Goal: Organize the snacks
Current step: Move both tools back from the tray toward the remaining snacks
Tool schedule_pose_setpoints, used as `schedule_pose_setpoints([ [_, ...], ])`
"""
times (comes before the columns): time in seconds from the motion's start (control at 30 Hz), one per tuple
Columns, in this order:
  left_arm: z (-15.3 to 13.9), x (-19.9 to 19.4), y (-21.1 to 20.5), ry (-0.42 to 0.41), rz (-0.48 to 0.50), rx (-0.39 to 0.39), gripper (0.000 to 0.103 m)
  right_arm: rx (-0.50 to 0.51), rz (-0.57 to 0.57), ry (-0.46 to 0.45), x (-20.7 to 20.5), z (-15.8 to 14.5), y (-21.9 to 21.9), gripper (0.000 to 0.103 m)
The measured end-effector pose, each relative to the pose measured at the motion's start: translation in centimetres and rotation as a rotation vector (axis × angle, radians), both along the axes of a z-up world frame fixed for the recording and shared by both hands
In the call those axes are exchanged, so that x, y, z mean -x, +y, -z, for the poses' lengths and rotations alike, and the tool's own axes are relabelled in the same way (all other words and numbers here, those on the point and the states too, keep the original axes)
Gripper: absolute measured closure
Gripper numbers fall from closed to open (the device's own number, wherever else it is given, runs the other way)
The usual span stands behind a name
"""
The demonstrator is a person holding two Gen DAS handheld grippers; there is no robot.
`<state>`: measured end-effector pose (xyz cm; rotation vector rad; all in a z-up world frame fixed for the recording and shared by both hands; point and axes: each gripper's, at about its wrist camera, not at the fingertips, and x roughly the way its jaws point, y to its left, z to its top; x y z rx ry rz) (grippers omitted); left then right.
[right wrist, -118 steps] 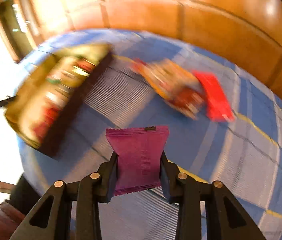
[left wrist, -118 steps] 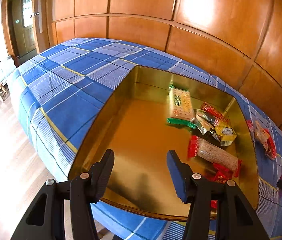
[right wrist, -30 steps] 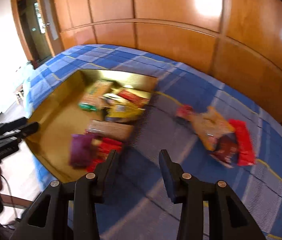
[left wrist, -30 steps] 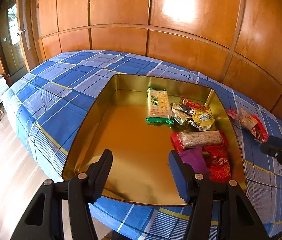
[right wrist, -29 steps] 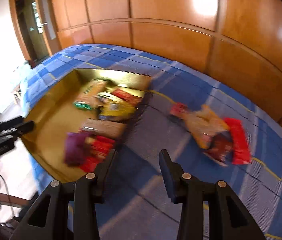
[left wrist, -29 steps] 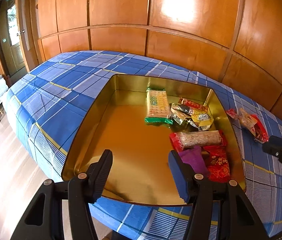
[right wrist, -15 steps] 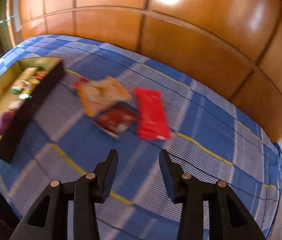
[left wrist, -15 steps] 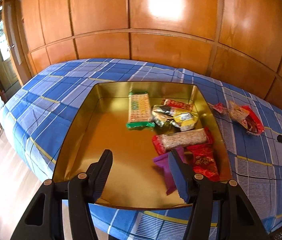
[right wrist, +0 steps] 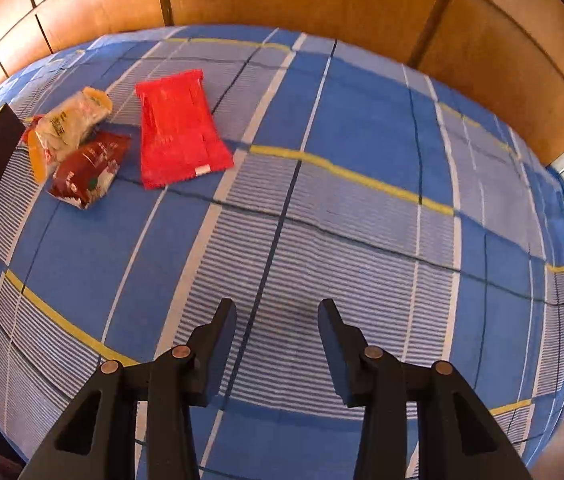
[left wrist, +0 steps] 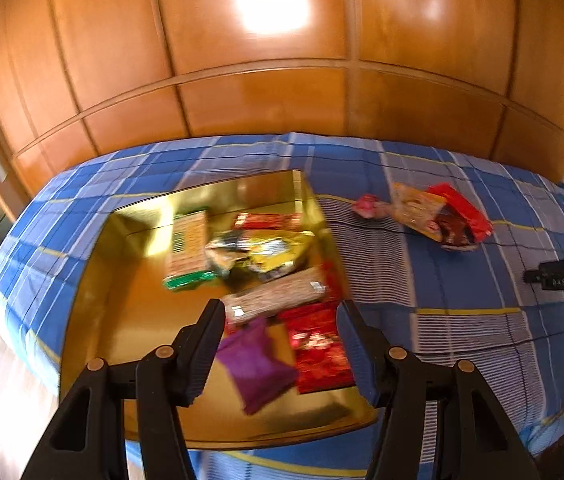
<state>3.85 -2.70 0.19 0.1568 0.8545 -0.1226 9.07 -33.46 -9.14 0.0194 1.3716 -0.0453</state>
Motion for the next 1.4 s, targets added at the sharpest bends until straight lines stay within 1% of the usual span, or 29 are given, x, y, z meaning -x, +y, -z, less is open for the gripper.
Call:
schedule_pose_setpoints([
  [0.17,0.7,-0.5,-3.1,0.020,0.076,-0.008,0.044,-0.013,-0.020,-0.005,0.1,-0.3,0.3,0.060],
  [0.4,1.7,-1.2,-5.9,0.050,0.135,-0.017,0.044,-0.018,-0.038,-0.015,0.0,-0.5,0.7,0.060],
  [0.9,3.1,-2.7,-8.6,0.094,0.179,-0.026,0.044,-0.026,-0.051,-0.031,0.1,-1.4,0.9,0.060],
  [1.03,3.9,-3.5,-8.8,0.144,0.173,0.002,0.044,-0.024,-0.059,-0.031,0.1,-1.3,1.0,0.060],
  [1.17,4.4,-3.8,-9.1,0.176,0.181,0.021,0.044,-0.023,-0.067,-0.021,0.2,-1.1,1.1,0.060],
  [1.23,4.3,-4.3,-9.1,0.191,0.183,0.039,0.044,-0.023,-0.073,-0.014,0.2,-0.9,1.2,0.060],
  [1.4,3.8,-6.2,-8.3,0.220,0.151,0.098,0.044,-0.027,-0.084,-0.017,0.2,-0.9,1.4,0.060],
])
